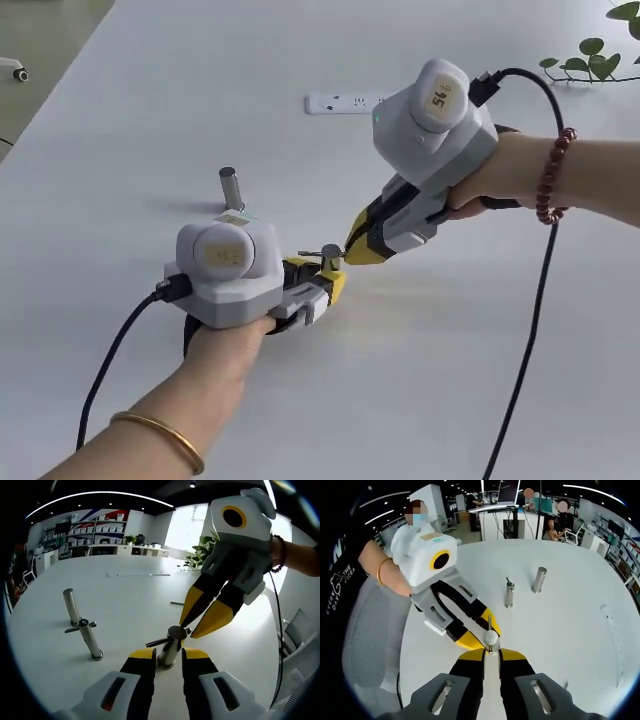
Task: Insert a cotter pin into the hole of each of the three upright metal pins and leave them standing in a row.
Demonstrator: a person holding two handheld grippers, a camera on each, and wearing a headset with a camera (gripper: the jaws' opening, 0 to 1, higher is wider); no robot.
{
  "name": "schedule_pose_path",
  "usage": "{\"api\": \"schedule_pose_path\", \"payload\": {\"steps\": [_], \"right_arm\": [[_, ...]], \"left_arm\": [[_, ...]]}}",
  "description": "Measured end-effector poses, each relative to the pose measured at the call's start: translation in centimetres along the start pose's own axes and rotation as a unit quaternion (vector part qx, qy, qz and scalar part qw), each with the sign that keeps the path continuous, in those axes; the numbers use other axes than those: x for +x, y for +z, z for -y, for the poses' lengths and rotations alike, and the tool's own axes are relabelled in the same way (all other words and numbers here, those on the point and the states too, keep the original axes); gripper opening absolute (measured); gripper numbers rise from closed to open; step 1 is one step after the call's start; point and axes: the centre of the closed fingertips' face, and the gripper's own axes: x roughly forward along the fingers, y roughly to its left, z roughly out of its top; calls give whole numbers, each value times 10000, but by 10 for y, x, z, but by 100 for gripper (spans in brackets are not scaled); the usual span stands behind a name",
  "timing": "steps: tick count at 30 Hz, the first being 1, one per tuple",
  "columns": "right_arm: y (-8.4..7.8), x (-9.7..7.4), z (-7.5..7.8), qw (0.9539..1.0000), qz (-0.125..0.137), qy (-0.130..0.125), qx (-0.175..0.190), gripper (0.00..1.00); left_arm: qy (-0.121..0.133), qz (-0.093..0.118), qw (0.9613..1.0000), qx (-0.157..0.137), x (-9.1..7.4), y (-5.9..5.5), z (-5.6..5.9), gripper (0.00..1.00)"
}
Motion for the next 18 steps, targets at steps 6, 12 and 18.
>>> {"api": "schedule_pose_path", "payload": {"steps": [6,12,18], "right_arm": [[5,1,0,10000,63,-50,31,13],[14,5,-3,9997,203,-90,48,15],[20,12,-7,9996,234,-143,46,16]], "left_arm": [[61,-84,9999,85,-4,-3,-3,24],[66,-139,9997,203,-10,-5,-3,27],[68,-103,9997,192,-15,-5,-5,29]]}}
